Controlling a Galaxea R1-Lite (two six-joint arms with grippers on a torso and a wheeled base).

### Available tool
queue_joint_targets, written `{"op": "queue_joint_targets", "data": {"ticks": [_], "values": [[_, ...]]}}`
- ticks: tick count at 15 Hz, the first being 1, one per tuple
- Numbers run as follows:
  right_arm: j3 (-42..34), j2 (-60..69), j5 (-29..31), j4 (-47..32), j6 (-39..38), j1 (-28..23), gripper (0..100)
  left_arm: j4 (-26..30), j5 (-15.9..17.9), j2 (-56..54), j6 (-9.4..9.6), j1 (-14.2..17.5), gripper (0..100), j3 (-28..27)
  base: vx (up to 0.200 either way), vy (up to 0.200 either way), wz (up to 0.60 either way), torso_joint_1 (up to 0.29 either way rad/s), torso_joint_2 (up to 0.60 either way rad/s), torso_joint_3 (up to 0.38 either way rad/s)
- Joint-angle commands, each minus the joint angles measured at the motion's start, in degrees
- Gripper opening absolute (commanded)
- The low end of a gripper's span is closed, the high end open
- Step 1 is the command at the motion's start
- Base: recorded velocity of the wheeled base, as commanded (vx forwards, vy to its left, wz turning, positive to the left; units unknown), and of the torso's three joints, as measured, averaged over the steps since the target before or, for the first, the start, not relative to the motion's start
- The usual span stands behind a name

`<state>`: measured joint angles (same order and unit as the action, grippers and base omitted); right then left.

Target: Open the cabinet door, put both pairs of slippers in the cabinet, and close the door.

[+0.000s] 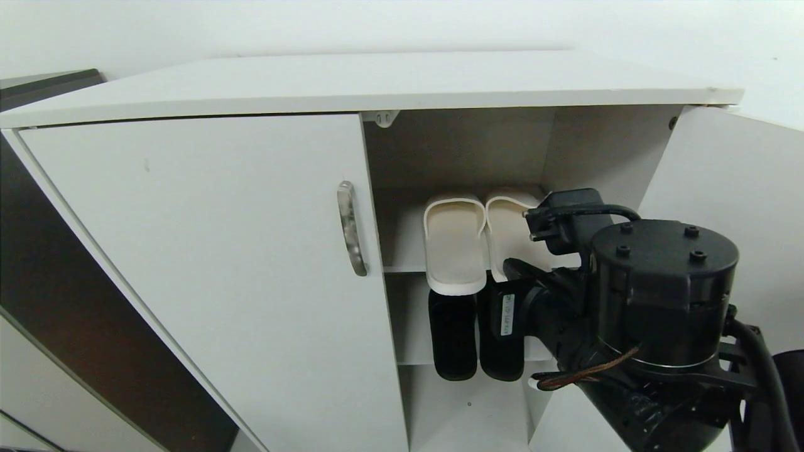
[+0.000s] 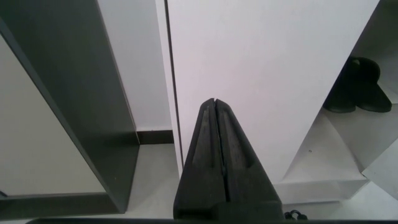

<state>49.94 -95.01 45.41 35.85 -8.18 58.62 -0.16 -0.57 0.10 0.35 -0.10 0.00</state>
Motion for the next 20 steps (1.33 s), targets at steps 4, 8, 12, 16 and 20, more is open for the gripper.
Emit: {"op": "queue_joint_targets", "data": {"ticks": [4, 8, 12, 16, 20], "values": [[-0.37, -0.26, 0.03, 0.01, -0.08, 0.17, 0, -0.02, 0.05, -0.01, 0.09, 0.01, 0, 0.0, 0.0, 0.0, 0.0, 0.0, 0.0, 0.0], [-0.73, -0.17, 0.03, 0.01, -0.08, 0.09, 0, -0.02, 0.05, -0.01, 0.09, 0.01, 0, 0.0, 0.0, 0.0, 0.0, 0.0, 0.0, 0.0], [-0.73, -0.35, 0.03, 0.01, -0.08, 0.0, 0, -0.02, 0.05, -0.01, 0.09, 0.01, 0, 0.0, -0.15, 0.0, 0.0, 0.003, 0.0, -0.001], [-0.9, -0.35, 0.03, 0.01, -0.08, 0.0, 0, -0.02, 0.05, -0.01, 0.0, 0.01, 0, 0.0, -0.2, 0.0, 0.0, 0.001, 0.0, 0.005], [-1.25, -0.35, 0.03, 0.01, -0.08, -0.09, 0, -0.02, 0.05, -0.01, 0.0, 0.01, 0, 0.0, -0.2, 0.0, 0.0, 0.004, 0.0, 0.004]]}}
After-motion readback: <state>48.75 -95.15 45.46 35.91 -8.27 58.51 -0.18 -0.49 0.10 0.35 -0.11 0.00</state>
